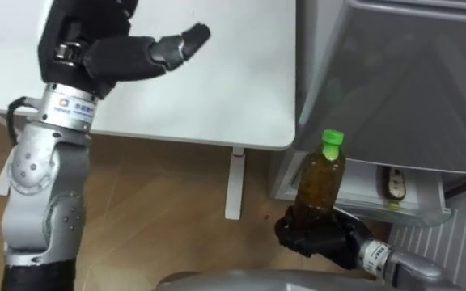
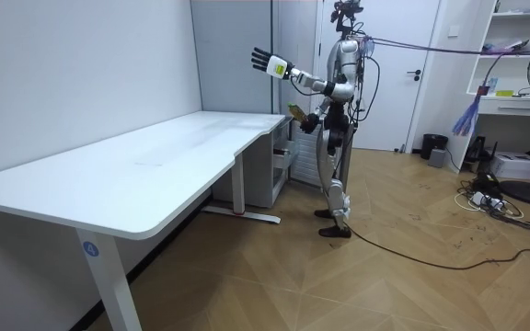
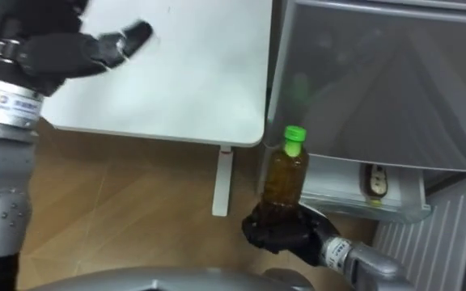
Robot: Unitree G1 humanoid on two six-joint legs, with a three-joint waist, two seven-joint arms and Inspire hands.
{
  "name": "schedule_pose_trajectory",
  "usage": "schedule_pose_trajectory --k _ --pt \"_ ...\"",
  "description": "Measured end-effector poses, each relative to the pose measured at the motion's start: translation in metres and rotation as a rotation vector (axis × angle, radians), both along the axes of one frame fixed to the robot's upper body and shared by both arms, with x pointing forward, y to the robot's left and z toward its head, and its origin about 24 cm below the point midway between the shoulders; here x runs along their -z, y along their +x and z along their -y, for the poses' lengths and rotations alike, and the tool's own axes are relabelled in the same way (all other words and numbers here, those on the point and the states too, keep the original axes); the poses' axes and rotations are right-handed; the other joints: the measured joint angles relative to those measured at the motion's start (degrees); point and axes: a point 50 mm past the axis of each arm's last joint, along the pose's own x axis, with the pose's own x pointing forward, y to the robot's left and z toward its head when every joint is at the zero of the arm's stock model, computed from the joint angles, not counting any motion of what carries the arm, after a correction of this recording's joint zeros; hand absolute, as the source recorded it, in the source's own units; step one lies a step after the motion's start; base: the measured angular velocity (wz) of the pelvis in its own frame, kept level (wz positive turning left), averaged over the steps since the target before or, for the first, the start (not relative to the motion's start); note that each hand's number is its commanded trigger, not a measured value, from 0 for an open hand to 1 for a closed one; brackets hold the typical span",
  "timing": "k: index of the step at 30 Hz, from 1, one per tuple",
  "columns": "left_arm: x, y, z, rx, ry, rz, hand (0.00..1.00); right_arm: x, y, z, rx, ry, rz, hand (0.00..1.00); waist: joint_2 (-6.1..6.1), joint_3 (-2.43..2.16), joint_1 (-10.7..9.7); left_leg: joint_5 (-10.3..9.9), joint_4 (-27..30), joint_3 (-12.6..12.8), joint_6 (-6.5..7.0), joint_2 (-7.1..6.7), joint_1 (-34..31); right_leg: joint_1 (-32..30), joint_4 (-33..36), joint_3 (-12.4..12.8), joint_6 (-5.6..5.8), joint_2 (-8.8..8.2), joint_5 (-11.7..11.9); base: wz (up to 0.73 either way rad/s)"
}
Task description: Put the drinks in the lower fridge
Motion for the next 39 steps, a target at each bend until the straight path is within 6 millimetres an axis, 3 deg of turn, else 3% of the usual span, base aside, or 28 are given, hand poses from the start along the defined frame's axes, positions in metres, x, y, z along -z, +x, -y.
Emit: schedule_pose_trajectory --k 5,10,12,14,17,18,19,20,21,22,24,26,28,31,33,36,39 --pt "-0.004 -0.004 -0.022 -0.205 0.017 0.001 0.0 0.015 -0.025 0.016 0.111 -0.048 -0.12 1.0 0.42 -0.06 1.3 0.0 -0.7 0.0 0.0 0.07 0.9 0.2 0.2 0.1 0.01 0.17 0.0 -0.03" --pt "-0.013 -0.021 -0.067 -0.549 0.043 0.042 0.0 0.025 -0.05 0.027 0.321 -0.036 -0.179 1.0 0.89 -0.38 1.5 0.0 -0.6 -0.1 -0.06 0.23 0.9 0.3 0.2 -0.1 0.0 0.36 0.0 -0.01" --pt "-0.007 -0.028 -0.083 -0.654 0.038 0.027 0.0 0.026 -0.056 0.031 0.375 -0.036 -0.194 1.0 1.26 -0.61 2.0 0.0 -0.6 -0.1 -0.06 0.23 0.9 0.4 0.1 -0.2 -0.01 0.35 0.0 0.0" --pt "0.009 -0.036 -0.099 -0.761 0.029 -0.045 0.0 0.028 -0.063 0.035 0.428 -0.041 -0.213 1.0 1.08 -0.62 2.6 0.0 -0.5 -0.1 -0.07 0.23 1.0 0.5 0.2 -0.1 -0.04 0.36 -0.1 0.0" --pt "0.06 -0.062 -0.128 -0.936 -0.011 -0.285 0.0 0.03 -0.075 0.04 0.511 -0.071 -0.257 1.0 1.31 -0.86 2.8 -0.4 -0.1 -0.1 -0.36 0.28 1.5 0.9 0.7 -0.3 -0.38 0.38 -1.0 0.0" --pt "0.087 -0.077 -0.137 -0.997 -0.037 -0.413 0.0 0.031 -0.077 0.042 0.544 -0.077 -0.27 1.0 1.1 -0.91 3.2 -0.9 0.7 0.1 -0.58 0.34 1.4 0.0 2.5 -0.3 -0.53 0.46 -2.2 0.0" --pt "0.103 -0.086 -0.141 -1.027 -0.045 -0.487 0.0 0.031 -0.08 0.042 0.559 -0.083 -0.284 1.0 0.85 -0.89 3.3 -1.3 1.4 0.2 -0.71 0.34 1.4 -0.3 3.7 -0.3 -0.7 0.33 -3.0 0.0" --pt "0.132 -0.106 -0.144 -1.073 -0.06 -0.636 0.0 0.033 -0.087 0.042 0.584 -0.093 -0.315 1.0 0.75 -0.92 3.1 -2.7 4.2 0.1 -1.07 0.61 0.6 -1.0 5.5 -0.8 -1.04 0.05 -4.5 0.13" --pt "0.159 -0.126 -0.143 -1.095 -0.063 -0.789 0.0 0.034 -0.094 0.041 0.605 -0.102 -0.347 1.0 0.18 -1.08 2.8 -3.9 9.1 0.2 -2.1 0.92 -1.4 -1.3 7.1 -1.4 -1.43 -0.4 -5.7 0.17" --pt "0.182 -0.145 -0.137 -1.1 -0.068 -0.929 0.0 0.036 -0.099 0.041 0.621 -0.111 -0.377 1.0 -0.73 -0.95 3.1 -4.3 14.8 0.2 -2.78 1.08 -3.9 -1.9 9.2 -1.5 -1.82 -0.69 -6.7 0.09" --pt "0.209 -0.174 -0.128 -1.095 -0.066 -1.112 0.0 0.036 -0.1 0.043 0.639 -0.132 -0.386 1.0 -1.2 -0.66 3.2 -4.7 22.1 0.2 -3.49 2.2 -7.0 -1.9 10.3 -1.5 -2.58 -0.04 -7.4 0.0" --pt "0.229 -0.197 -0.116 -1.072 -0.057 -1.266 0.0 0.035 -0.099 0.047 0.655 -0.156 -0.384 1.0 -0.33 -0.48 3.2 -4.7 28.7 0.6 -3.63 4.21 -9.9 -1.5 10.4 -1.2 -3.52 1.47 -7.7 -0.07" --pt "0.246 -0.217 -0.102 -1.011 -0.035 -1.404 0.0 0.035 -0.095 0.051 0.664 -0.186 -0.382 1.0 0.67 -0.29 3.0 -4.1 33.1 0.8 -4.6 5.71 -12.0 -1.9 11.9 -0.8 -4.74 2.37 -8.3 -0.15" --pt "0.261 -0.236 -0.086 -0.894 0.074 -1.563 0.0 0.036 -0.088 0.054 0.675 -0.226 -0.382 1.0 1.72 -0.03 2.6 -3.3 34.7 0.6 -6.04 5.75 -12.8 -3.1 14.6 0.0 -5.96 2.24 -10.2 -0.11" --pt "0.267 -0.248 -0.079 -0.84 0.121 -1.634 0.0 0.037 -0.08 0.053 0.678 -0.234 -0.38 1.0 1.79 -0.08 2.2 -2.6 36.1 0.6 -7.12 5.65 -13.7 -4.4 16.8 0.6 -5.98 1.92 -10.9 -0.12" --pt "0.272 -0.26 -0.066 -0.735 0.203 -1.723 0.0 0.038 -0.068 0.05 0.709 -0.221 -0.362 1.0 1.89 -0.13 1.3 -1.2 38.1 0.6 -7.34 5.77 -15.5 -5.4 18.3 0.6 -6.6 1.52 -11.5 -0.03" --pt "0.275 -0.268 -0.061 -0.665 0.275 -1.774 0.0 0.038 -0.057 0.049 0.74 -0.215 -0.346 1.0 1.94 -0.1 1.0 -2.1 35.0 0.7 -7.7 5.79 -14.4 -5.2 18.2 0.6 -6.86 1.44 -11.4 0.0"
